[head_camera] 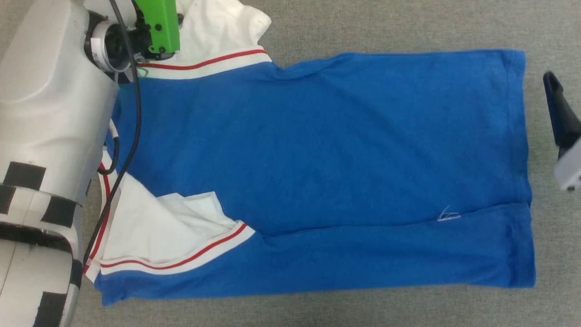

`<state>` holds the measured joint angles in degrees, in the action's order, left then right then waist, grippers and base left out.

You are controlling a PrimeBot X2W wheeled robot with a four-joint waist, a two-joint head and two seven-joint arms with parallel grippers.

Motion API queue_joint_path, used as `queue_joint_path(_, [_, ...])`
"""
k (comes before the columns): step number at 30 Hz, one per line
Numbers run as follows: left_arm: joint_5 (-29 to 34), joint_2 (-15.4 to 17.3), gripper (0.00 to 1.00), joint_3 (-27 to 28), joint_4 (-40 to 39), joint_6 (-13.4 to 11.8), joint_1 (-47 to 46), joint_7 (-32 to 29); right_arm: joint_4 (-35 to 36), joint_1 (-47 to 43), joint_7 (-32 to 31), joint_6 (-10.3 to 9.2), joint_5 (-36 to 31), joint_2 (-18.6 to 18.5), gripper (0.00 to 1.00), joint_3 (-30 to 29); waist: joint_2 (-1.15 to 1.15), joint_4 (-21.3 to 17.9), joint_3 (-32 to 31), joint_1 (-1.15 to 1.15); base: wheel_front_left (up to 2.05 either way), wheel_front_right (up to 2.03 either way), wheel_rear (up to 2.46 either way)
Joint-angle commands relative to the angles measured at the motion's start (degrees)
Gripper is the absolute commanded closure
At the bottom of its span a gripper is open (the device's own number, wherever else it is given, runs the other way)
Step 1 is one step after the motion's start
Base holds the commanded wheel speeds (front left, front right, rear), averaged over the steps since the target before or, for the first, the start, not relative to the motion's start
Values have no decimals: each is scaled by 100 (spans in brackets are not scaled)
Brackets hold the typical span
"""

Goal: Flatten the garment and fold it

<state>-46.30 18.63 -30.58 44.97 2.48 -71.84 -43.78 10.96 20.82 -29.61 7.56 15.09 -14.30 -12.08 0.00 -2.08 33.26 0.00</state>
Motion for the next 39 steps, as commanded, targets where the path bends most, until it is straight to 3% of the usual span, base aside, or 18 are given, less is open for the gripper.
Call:
queue_joint_path(1, [-67,-18,100,-17,-34,24,146,12,-27,283,-318,-8,-27,-104,0,92,0,-21,-58,0,0,0,0])
queue_joint_path(6, [-88,88,100,46,-239,-69,123,24,-341,1108,-1715,-8,-97,-440,0,622,0,-32,-69,0,0,0,0])
queue_joint_path(13, [-88,164,100,53,-564,-176,139,-2,-1076,2058,-3418,-8,-184,-637,0,1343,0,75,50,0,0,0,0])
queue_joint_path(24, [-138,235,100,66,-932,-302,286,-22,-1617,2447,-4391,-8,-128,-797,0,1979,0,169,174,0,0,0,0])
queue_joint_path(25, [-141,241,100,65,-956,-307,300,-21,-1628,2449,-4422,-8,-111,-809,70,1999,0,169,177,0,0,0,0])
queue_joint_path(26, [-147,245,100,67,-975,-309,308,-18,-1623,2454,-4414,-8,-94,-816,100,2005,0,169,179,0,0,0,0])
queue_joint_path(39, [-329,459,100,258,-1346,-107,643,384,-1683,2250,-3679,-8,77,-740,100,1737,0,143,-401,0,0,0,0])
